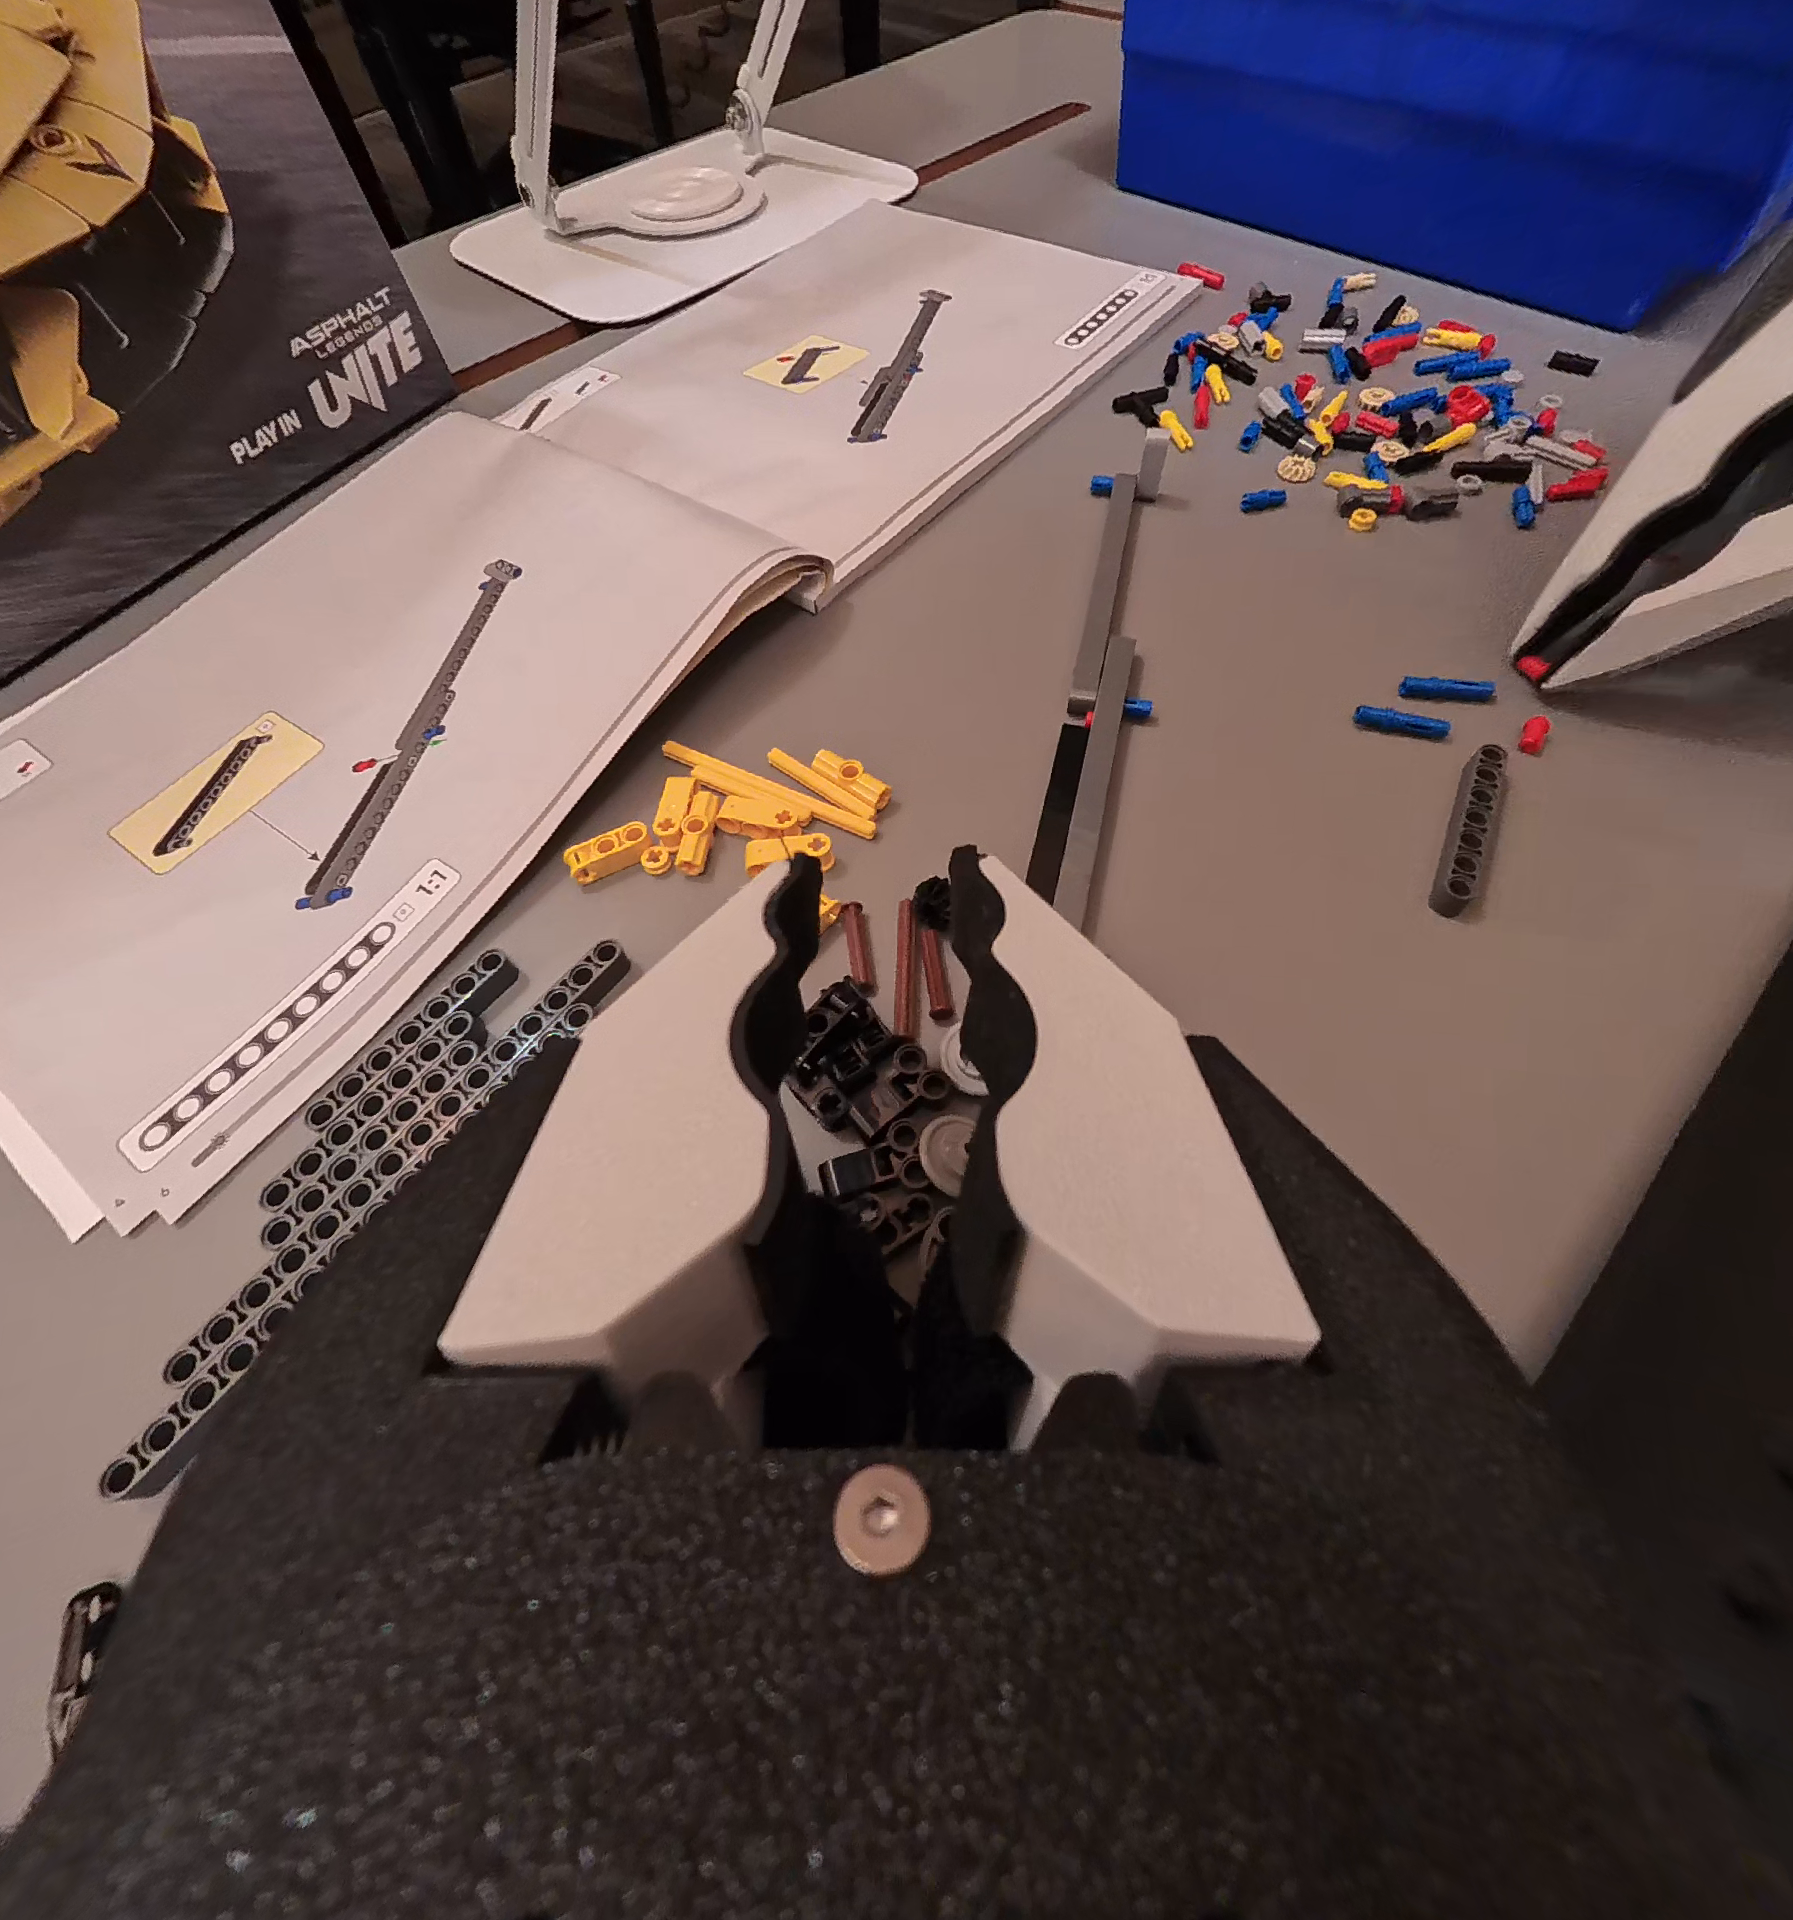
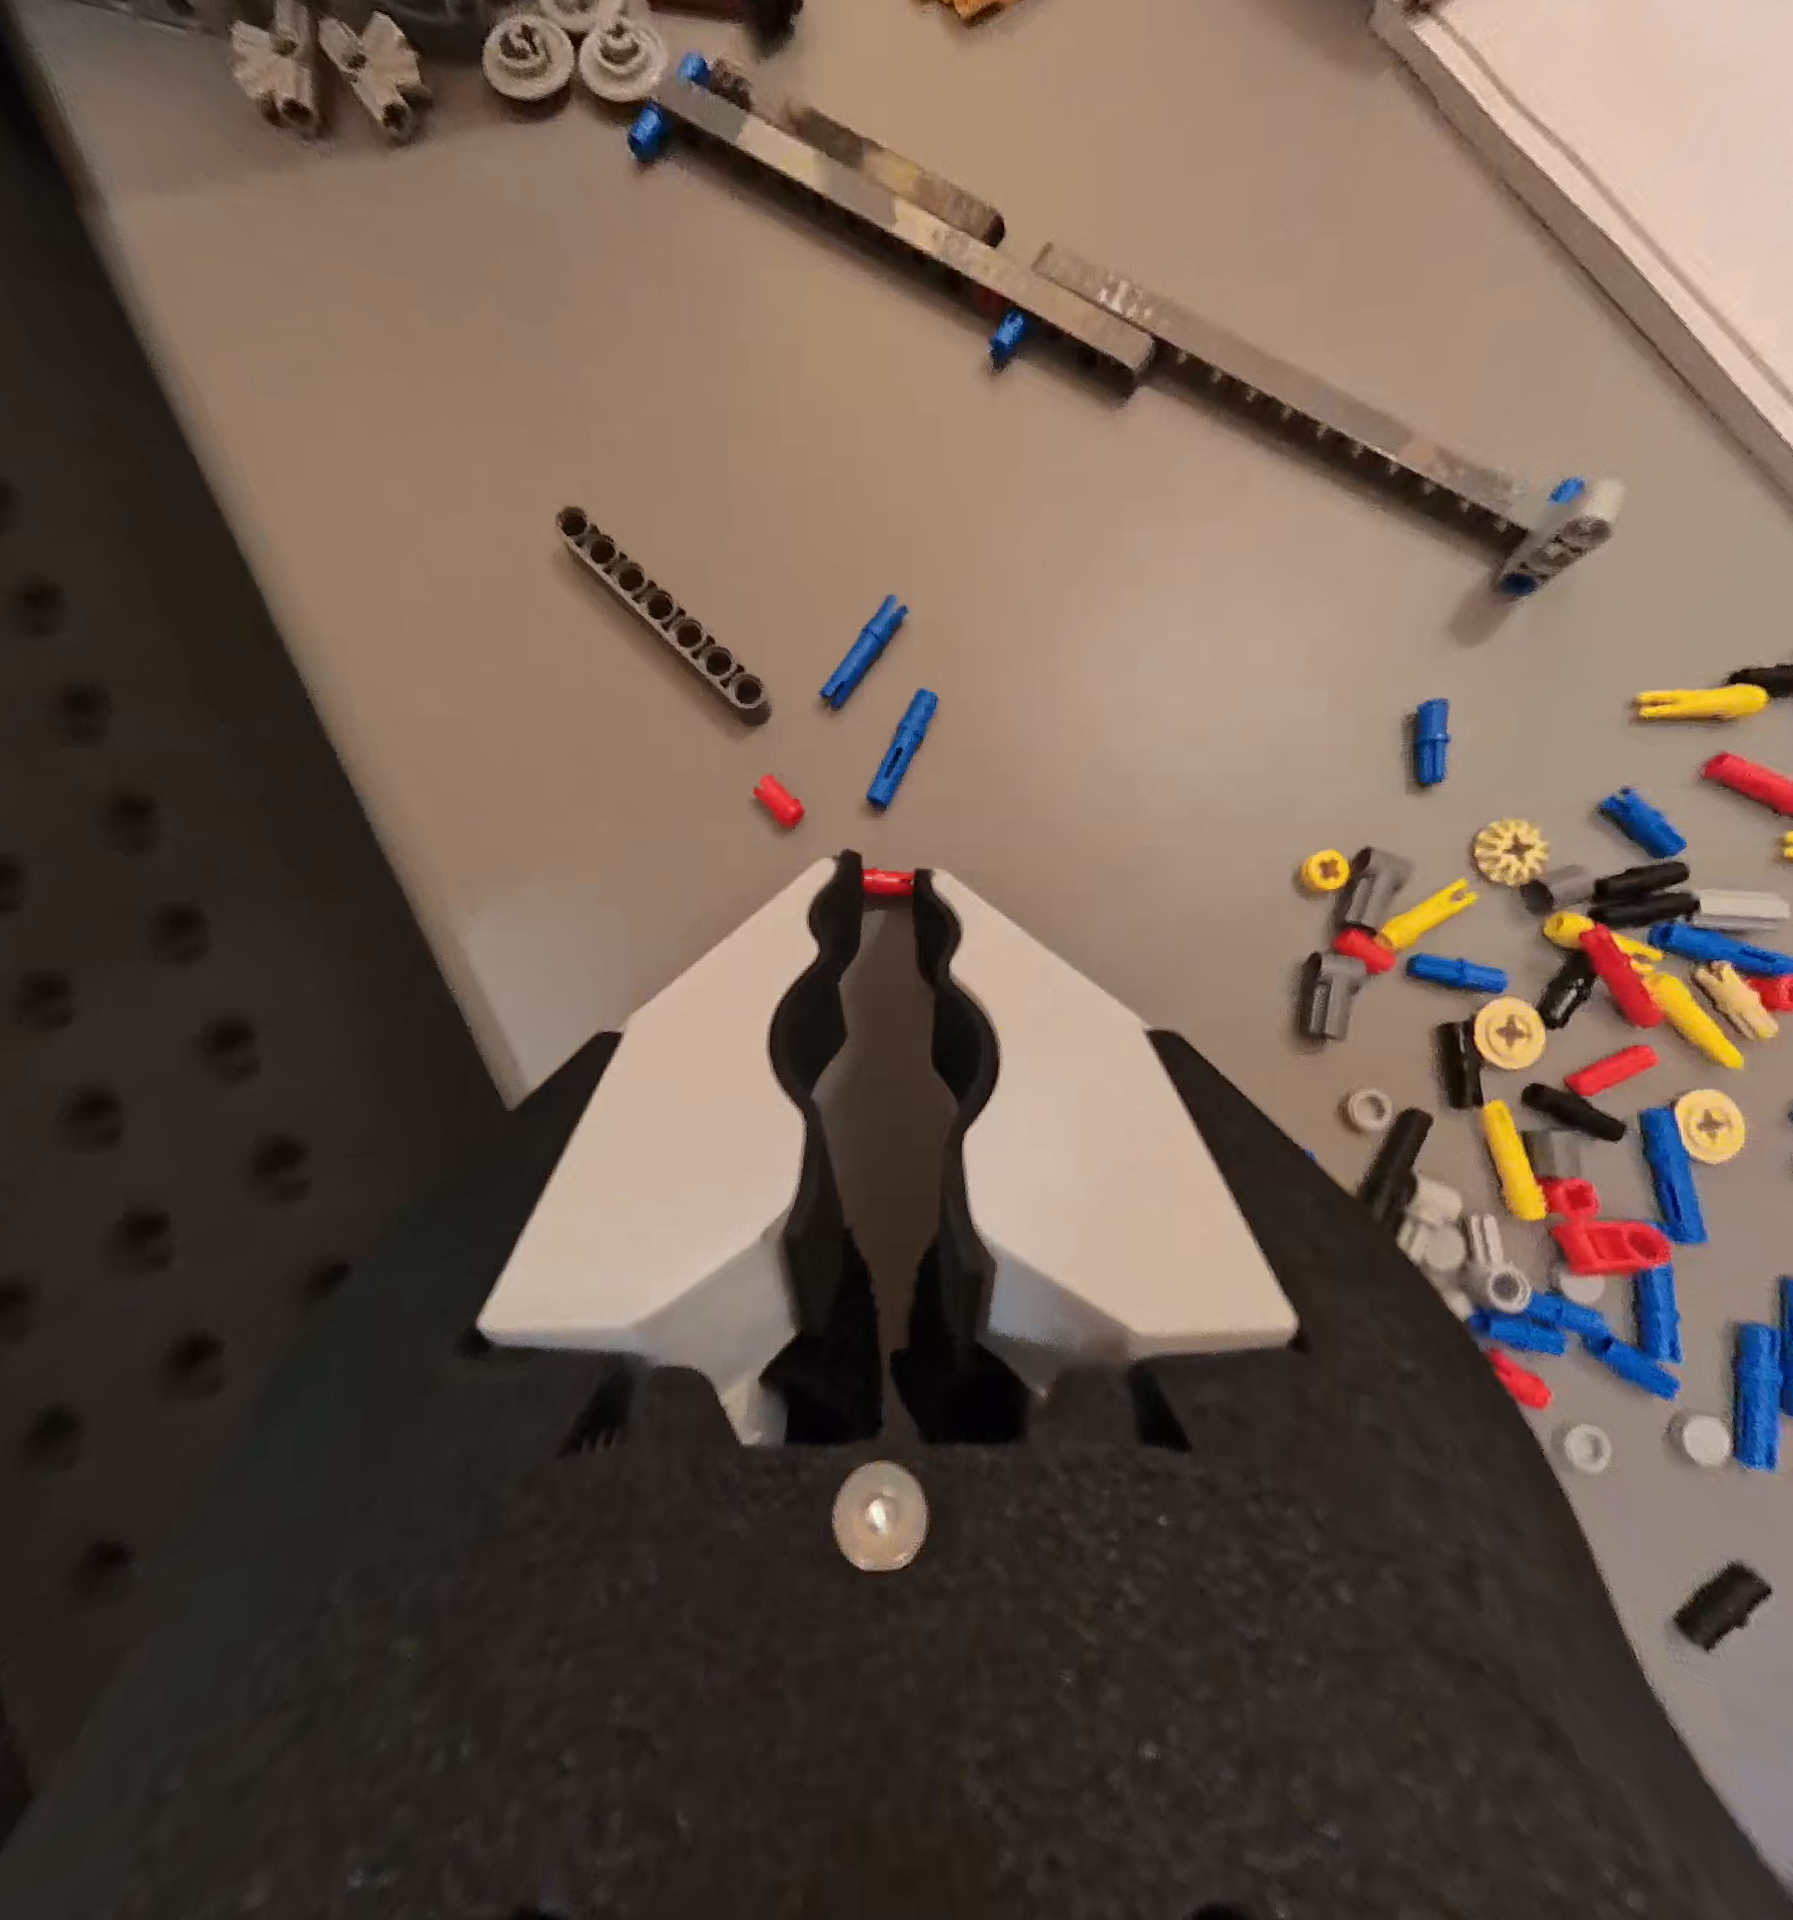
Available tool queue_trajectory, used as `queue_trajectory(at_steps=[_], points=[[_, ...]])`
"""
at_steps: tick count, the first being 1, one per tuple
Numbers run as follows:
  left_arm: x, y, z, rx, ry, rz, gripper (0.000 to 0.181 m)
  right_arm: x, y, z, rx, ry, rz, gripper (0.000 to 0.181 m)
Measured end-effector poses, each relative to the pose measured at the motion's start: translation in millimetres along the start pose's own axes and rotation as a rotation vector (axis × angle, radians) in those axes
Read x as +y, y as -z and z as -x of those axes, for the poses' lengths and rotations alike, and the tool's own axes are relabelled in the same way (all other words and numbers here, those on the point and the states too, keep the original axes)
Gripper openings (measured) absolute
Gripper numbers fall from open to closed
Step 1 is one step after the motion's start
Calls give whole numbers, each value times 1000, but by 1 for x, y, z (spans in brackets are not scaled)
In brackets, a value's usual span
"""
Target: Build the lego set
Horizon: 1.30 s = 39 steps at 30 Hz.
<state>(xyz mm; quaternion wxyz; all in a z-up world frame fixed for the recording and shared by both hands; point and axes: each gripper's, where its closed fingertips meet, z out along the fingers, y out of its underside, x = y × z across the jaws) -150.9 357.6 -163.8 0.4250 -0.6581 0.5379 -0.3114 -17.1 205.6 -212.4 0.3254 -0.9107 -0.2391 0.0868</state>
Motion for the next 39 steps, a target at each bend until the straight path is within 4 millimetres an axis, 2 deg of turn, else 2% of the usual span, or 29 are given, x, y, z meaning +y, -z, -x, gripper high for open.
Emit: queue_trajectory(at_steps=[8,10,12,14,16,18,19,25,34,39], points=[[0,-1,-1,-1,-5,3,24,0,0,-3,30,-15,-13,12],[1,-2,-1,0,-14,6,24,-8,2,-6,23,-37,-57,16],[0,-4,-3,0,-28,8,23,-26,8,-15,35,-60,-143,18],[1,-5,-4,-4,-46,13,23,-51,18,-39,113,-102,-278,18],[2,-7,-4,-13,-62,22,23,-70,27,-79,243,-174,-398,18],[1,-6,-4,-19,-70,16,23,-71,33,-119,404,-257,-442,18],[-1,-6,-4,-18,-70,7,23,-68,34,-128,450,-276,-432,18],[-20,7,4,-31,-47,-131,22,-48,27,-121,543,-189,-364,13],[-33,19,-2,-20,-47,-221,22,-49,21,-104,489,-152,-348,12],[-33,25,2,-8,67,-226,22,-48,23,-104,469,-193,-368,11]])
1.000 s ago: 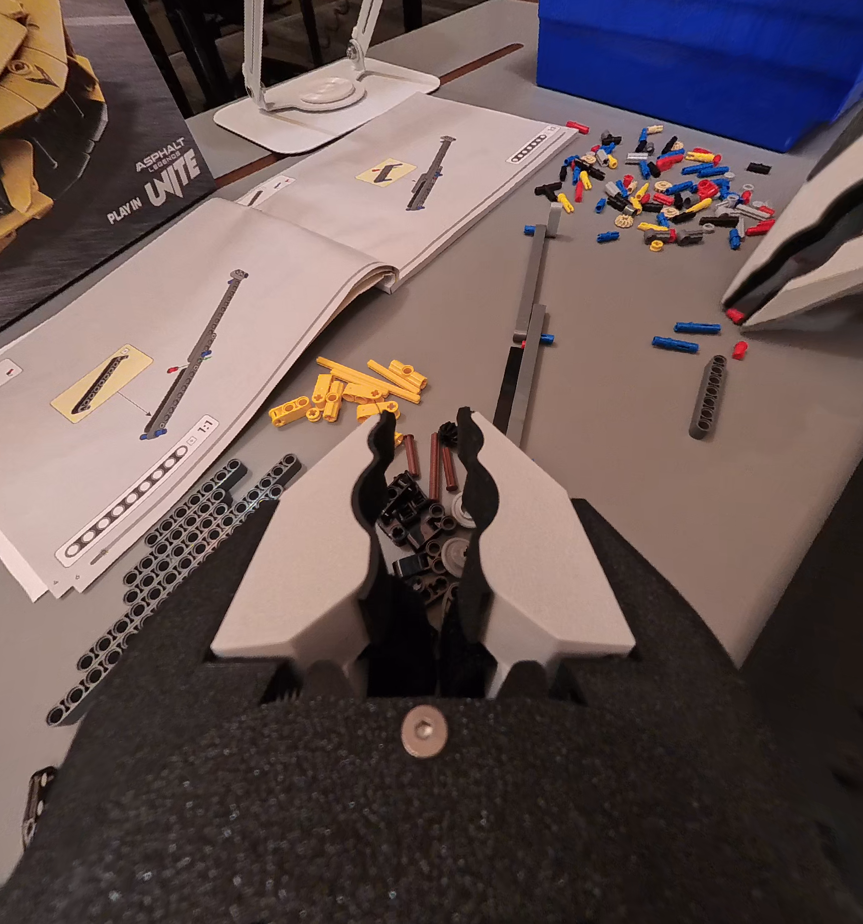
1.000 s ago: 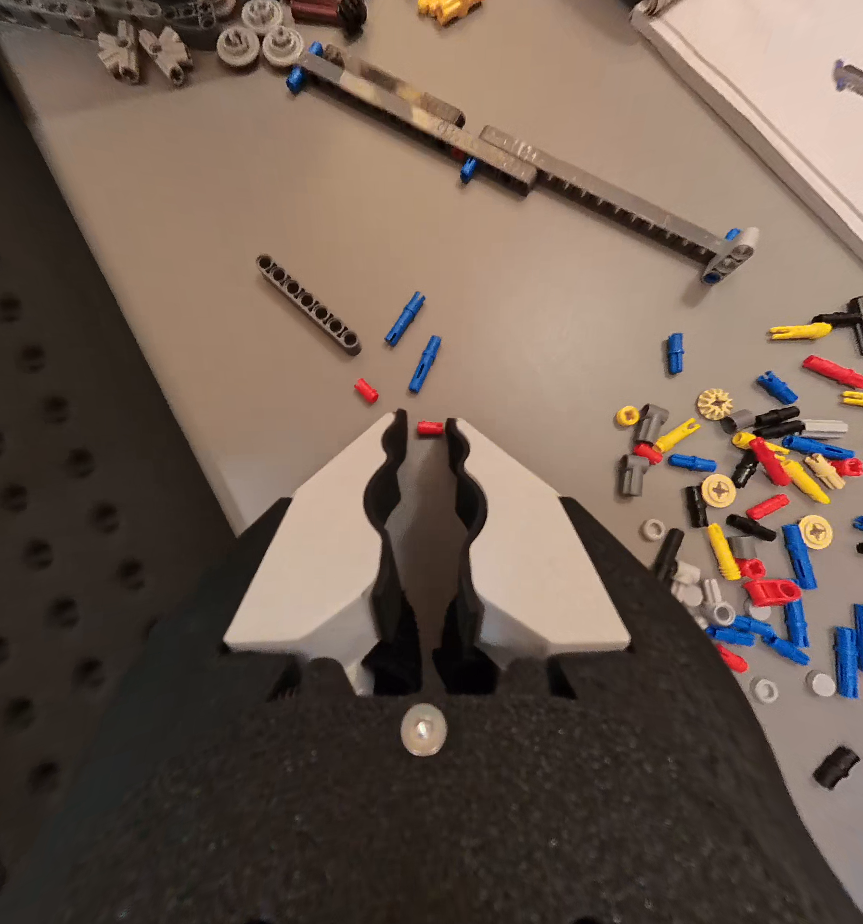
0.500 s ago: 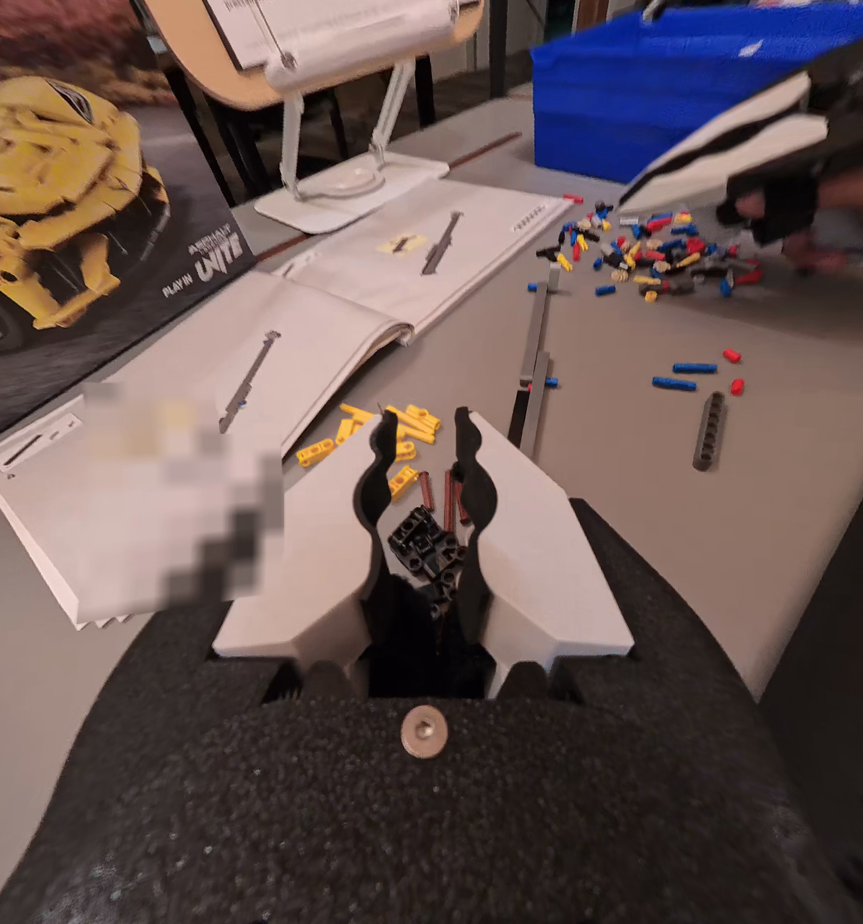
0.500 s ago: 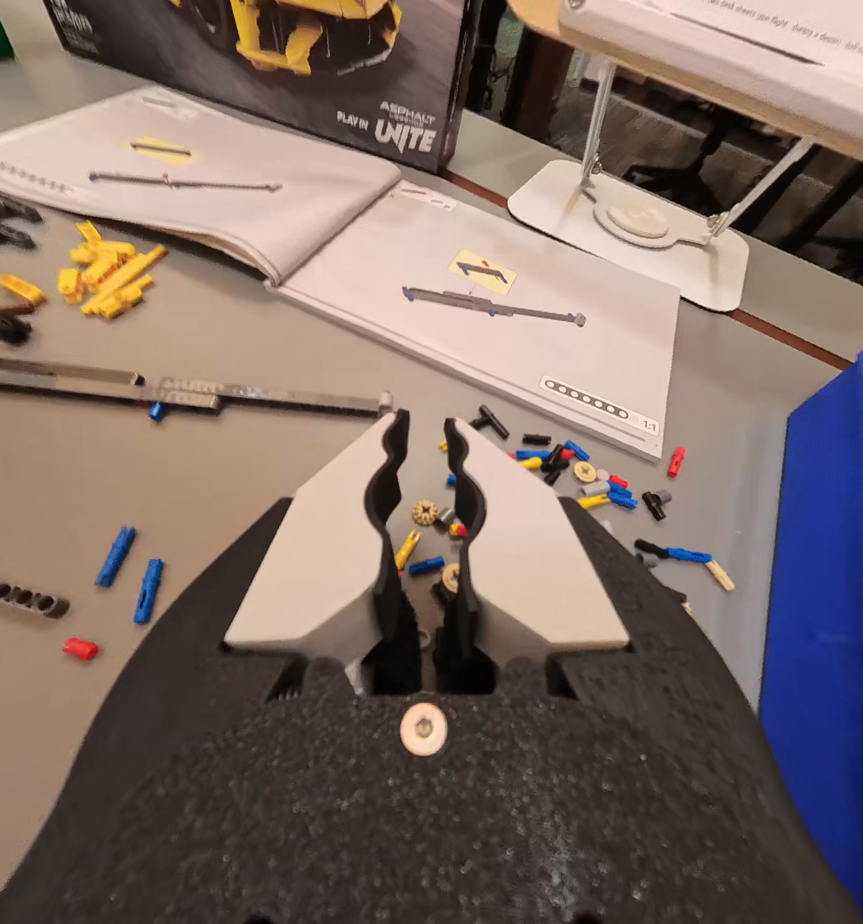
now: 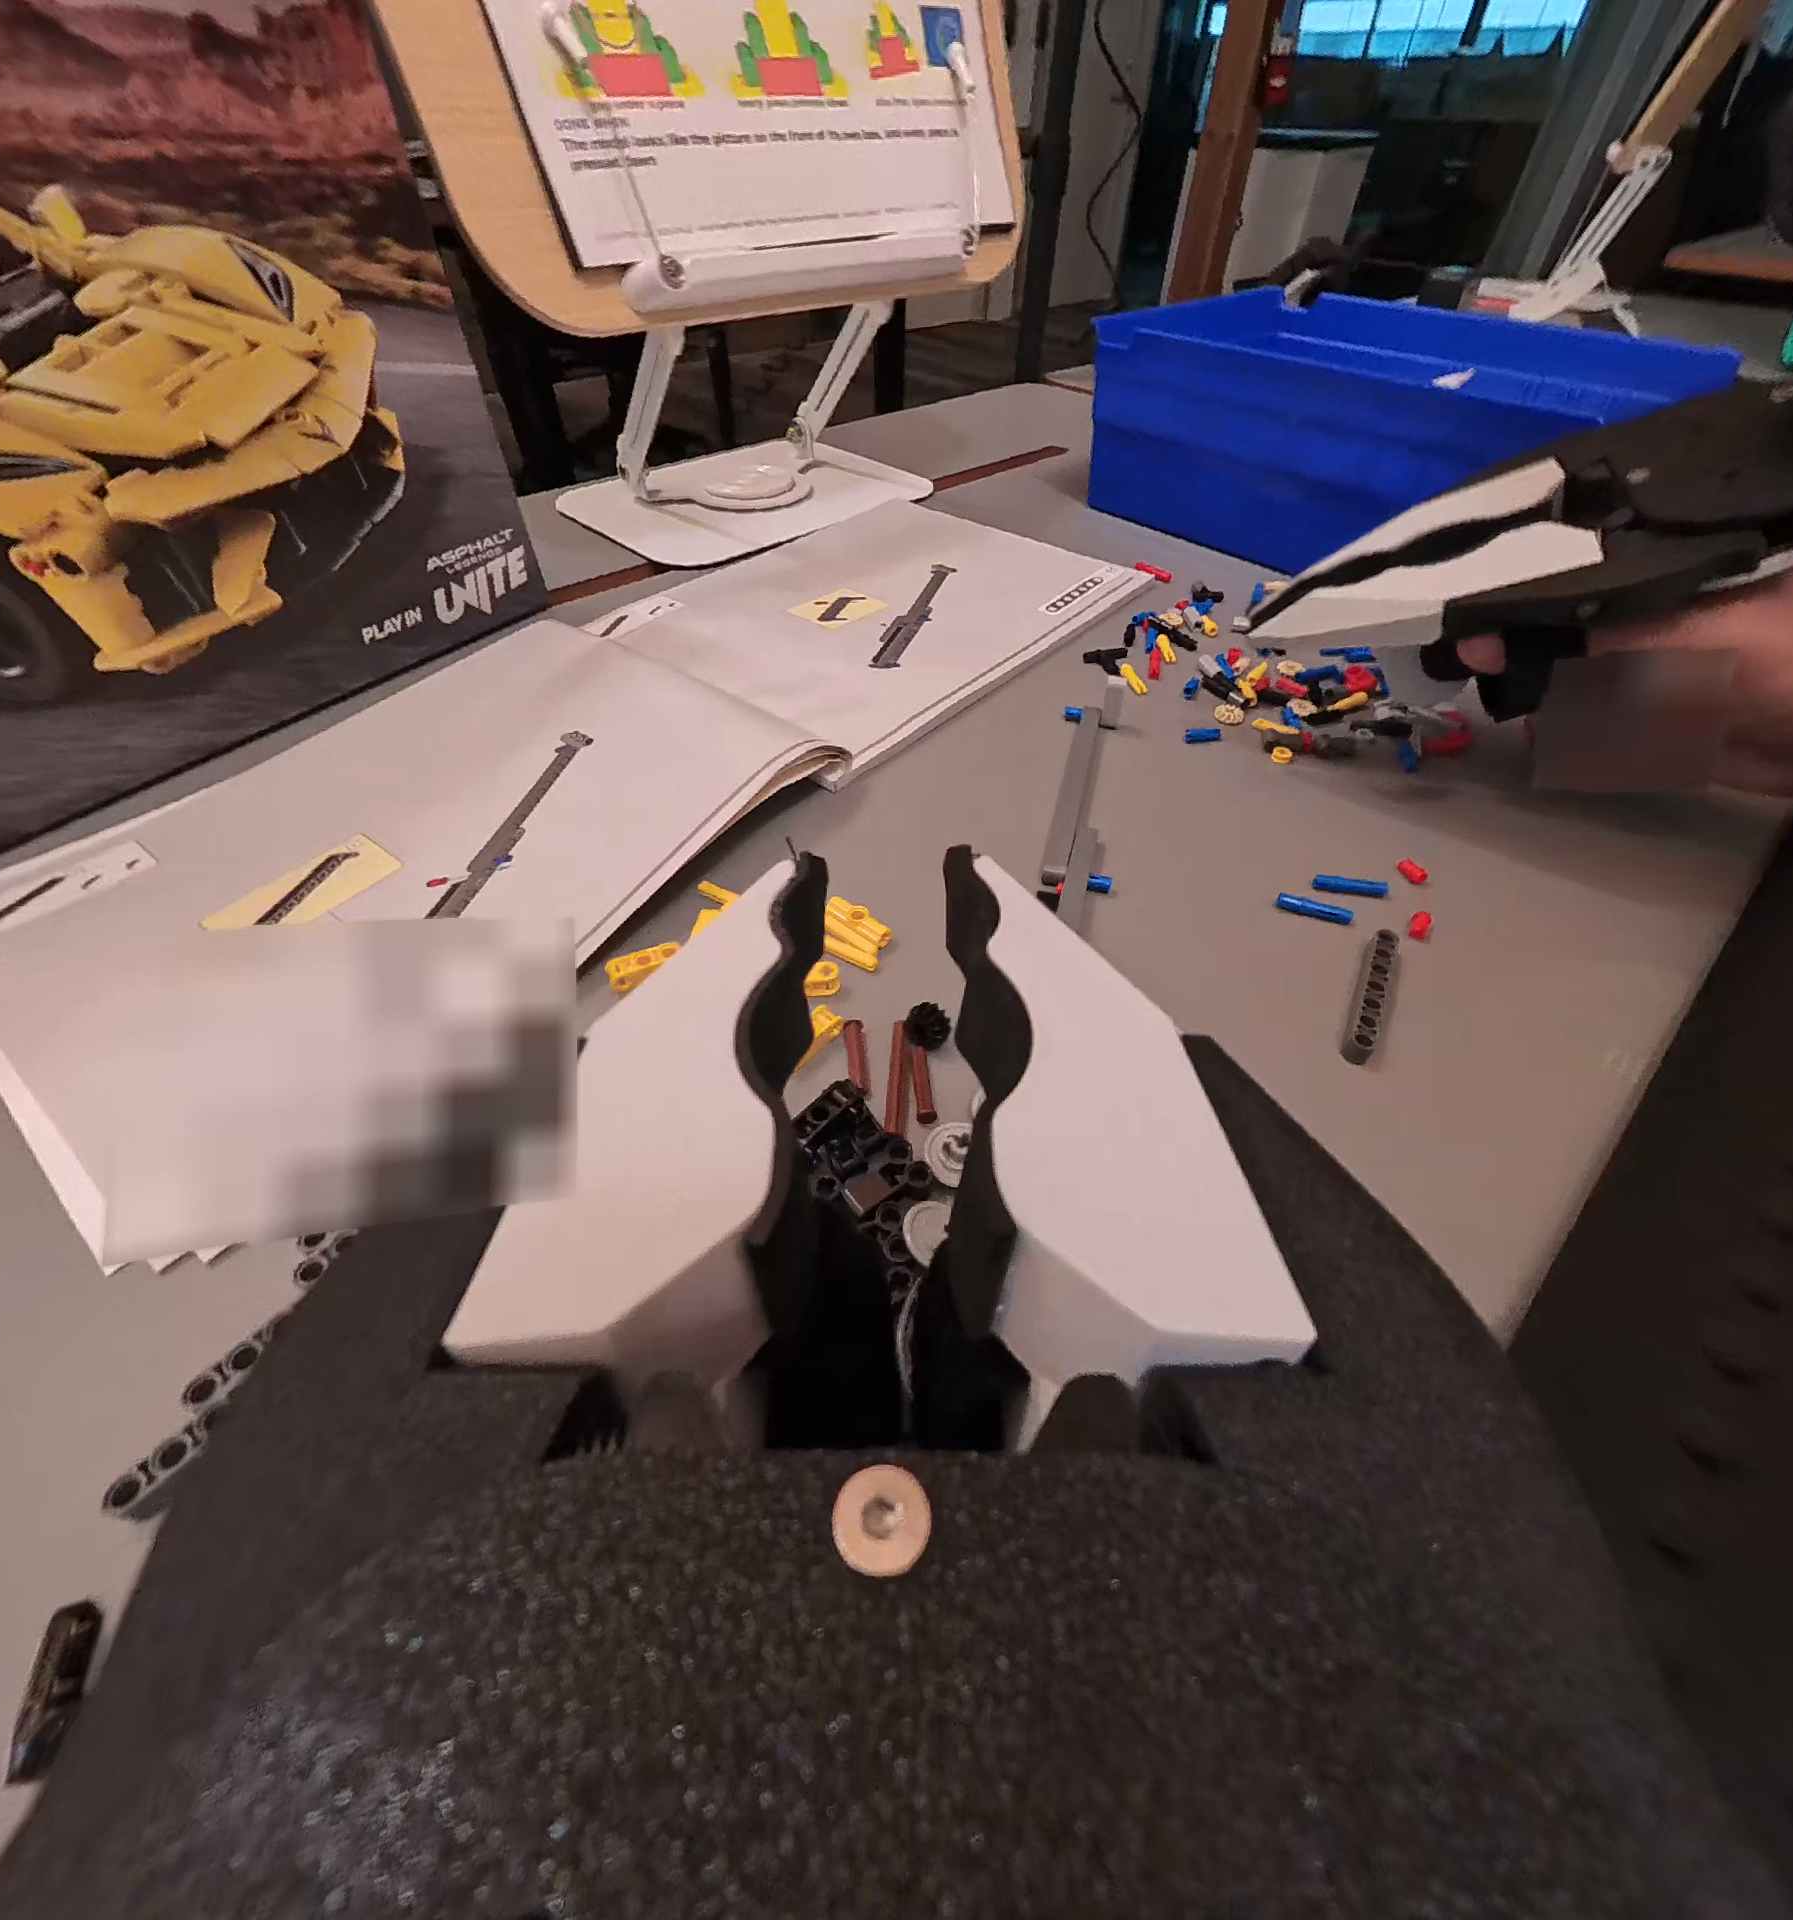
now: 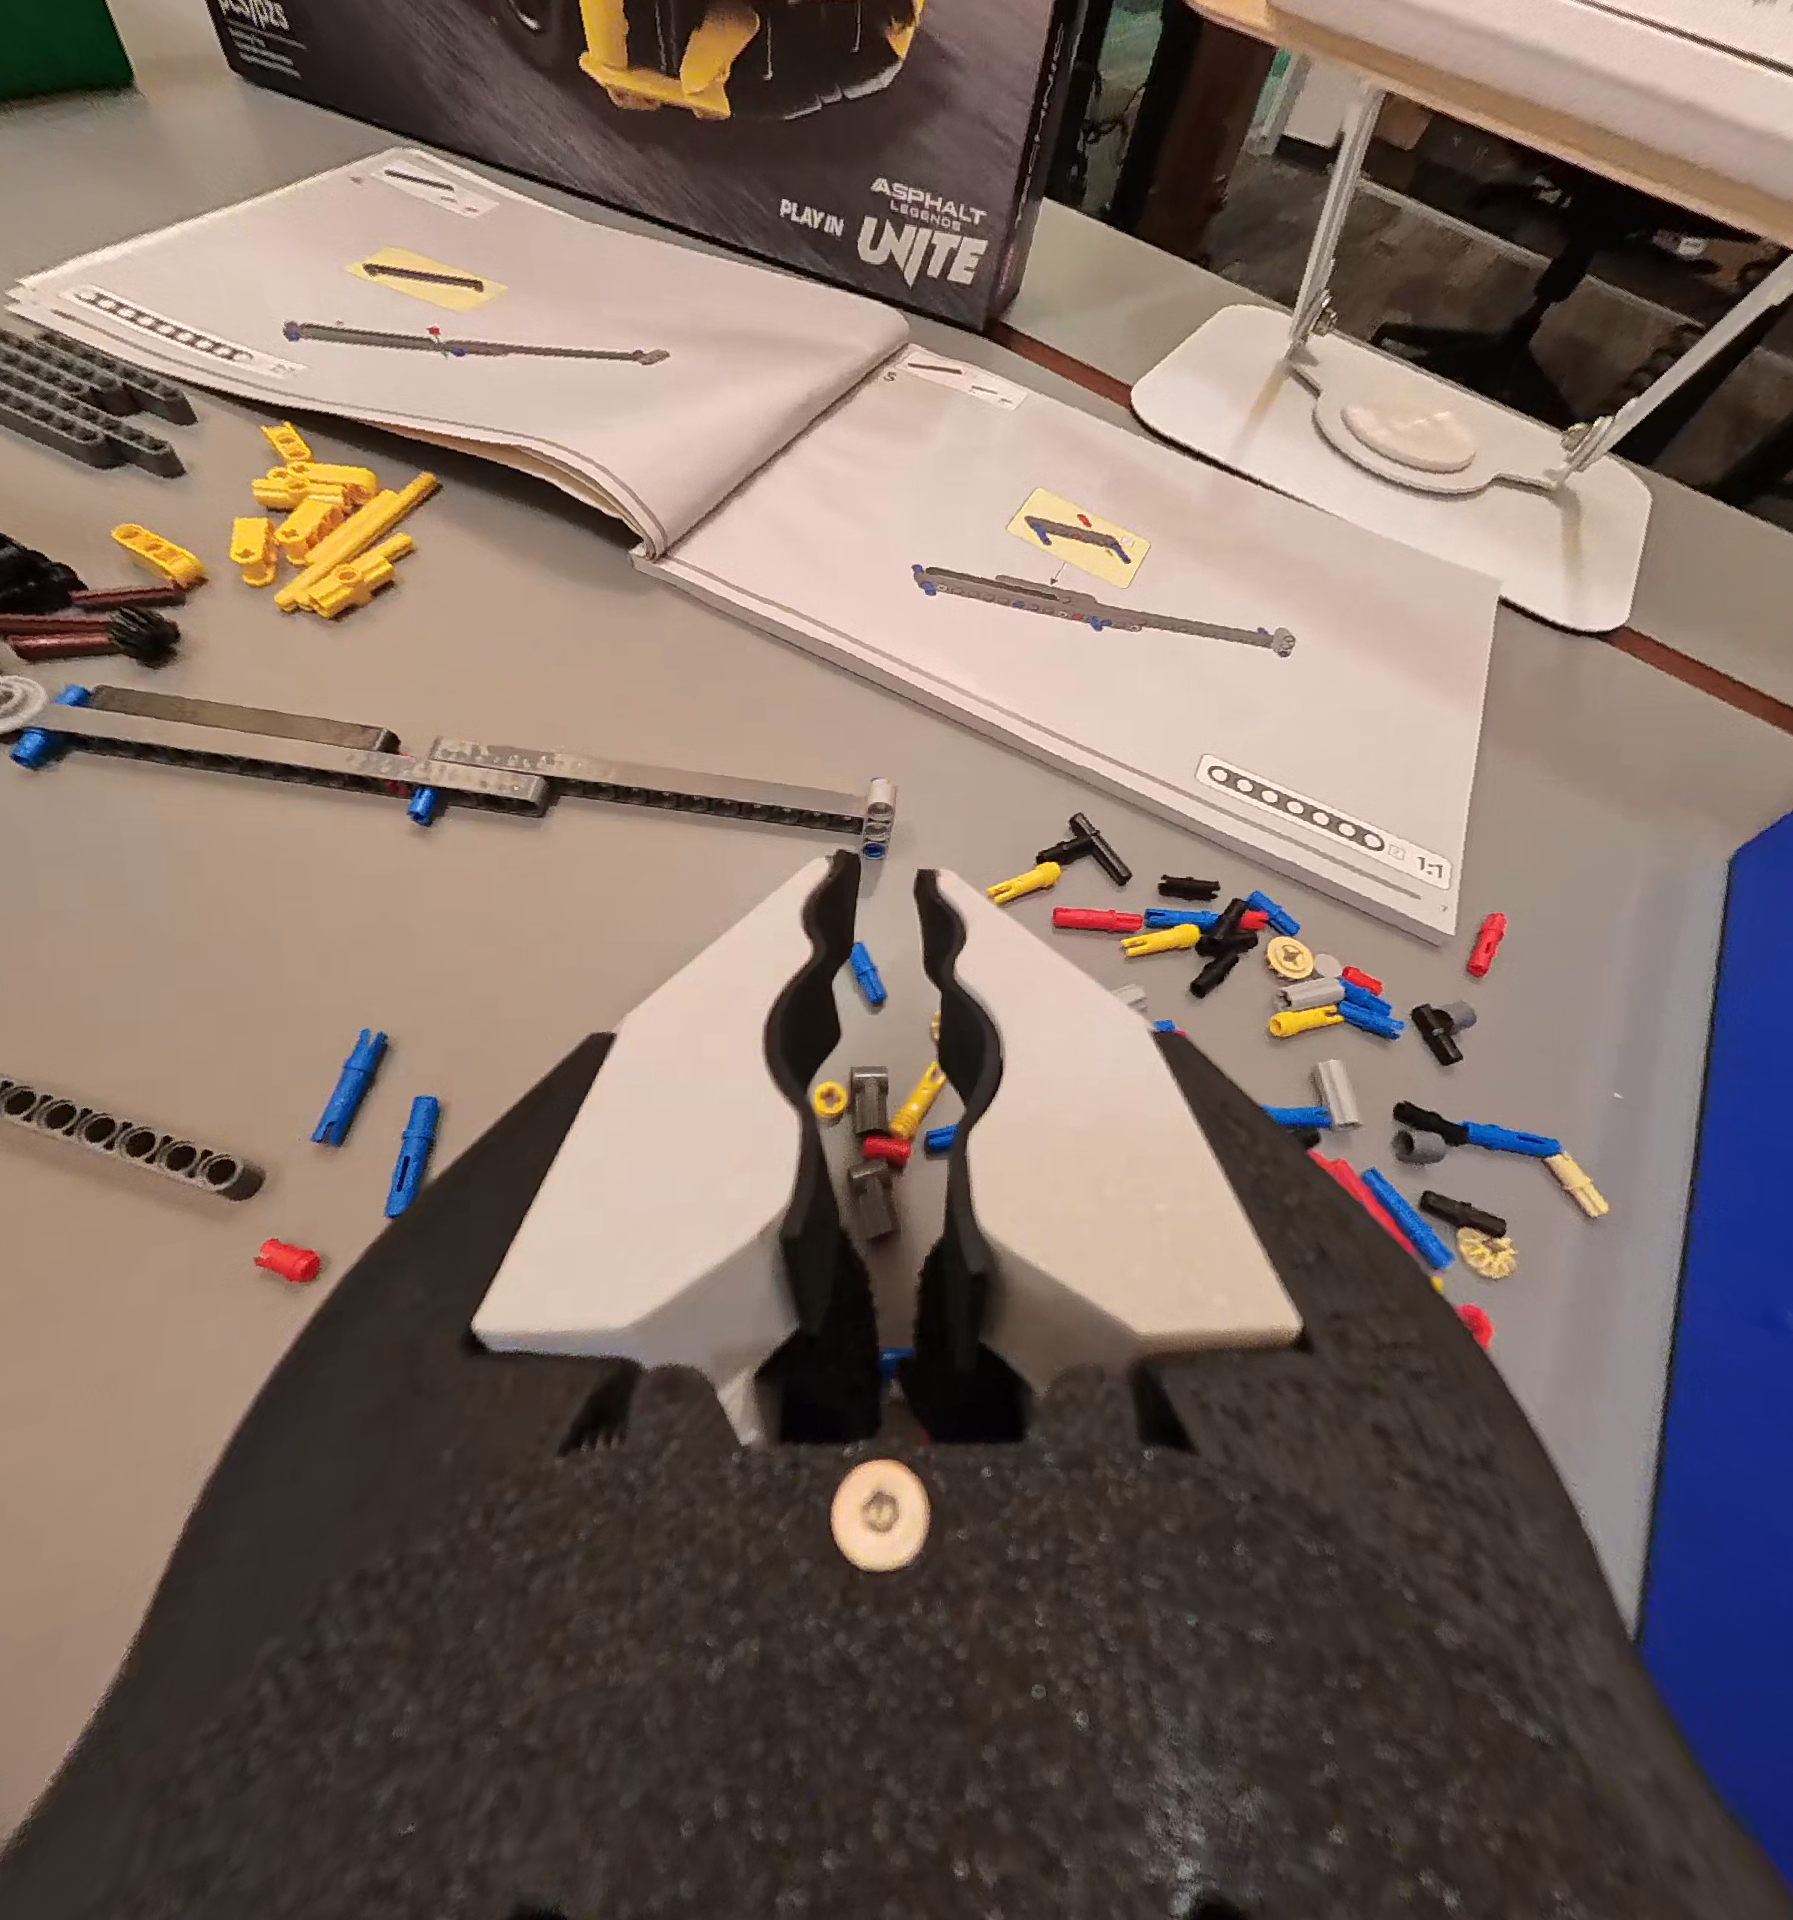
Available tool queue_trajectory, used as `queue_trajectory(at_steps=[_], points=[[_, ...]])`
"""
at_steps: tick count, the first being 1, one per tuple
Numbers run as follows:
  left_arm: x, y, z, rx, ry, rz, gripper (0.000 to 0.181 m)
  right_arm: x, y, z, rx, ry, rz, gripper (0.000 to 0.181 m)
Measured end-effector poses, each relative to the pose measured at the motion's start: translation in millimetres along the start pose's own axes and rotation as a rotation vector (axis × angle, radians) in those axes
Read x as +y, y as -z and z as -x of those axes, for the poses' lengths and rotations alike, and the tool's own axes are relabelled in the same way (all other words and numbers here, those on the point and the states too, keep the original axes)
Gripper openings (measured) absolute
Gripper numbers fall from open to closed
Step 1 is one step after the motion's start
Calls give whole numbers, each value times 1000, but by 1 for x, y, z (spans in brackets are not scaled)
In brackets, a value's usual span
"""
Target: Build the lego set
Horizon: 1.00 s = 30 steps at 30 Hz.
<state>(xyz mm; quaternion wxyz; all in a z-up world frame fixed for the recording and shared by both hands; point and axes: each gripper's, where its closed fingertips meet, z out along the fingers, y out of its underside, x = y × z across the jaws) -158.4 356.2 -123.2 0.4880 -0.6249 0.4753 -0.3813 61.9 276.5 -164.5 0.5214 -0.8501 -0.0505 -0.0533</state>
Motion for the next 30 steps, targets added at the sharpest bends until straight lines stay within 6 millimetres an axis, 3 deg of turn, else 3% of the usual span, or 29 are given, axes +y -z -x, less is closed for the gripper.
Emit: queue_trajectory(at_steps=[8,15,17,20,23,27,30], points=[[1,5,6,-14,58,-5,22,2,3,3,-13,-26,-3,9],[3,2,-7,23,2,19,33,-1,4,7,-31,-23,-20,9],[4,0,-21,75,-37,33,37,-1,4,8,-33,-21,-18,9],[10,-8,-64,233,-150,94,33,-1,3,11,-47,-22,-14,9],[44,-23,-116,412,-262,292,34,-1,3,15,-66,-11,-16,9],[71,-47,-134,416,-413,429,26,-4,4,23,-103,5,-35,9],[73,-51,-139,442,-405,451,26,-6,6,29,-128,13,-47,9]])
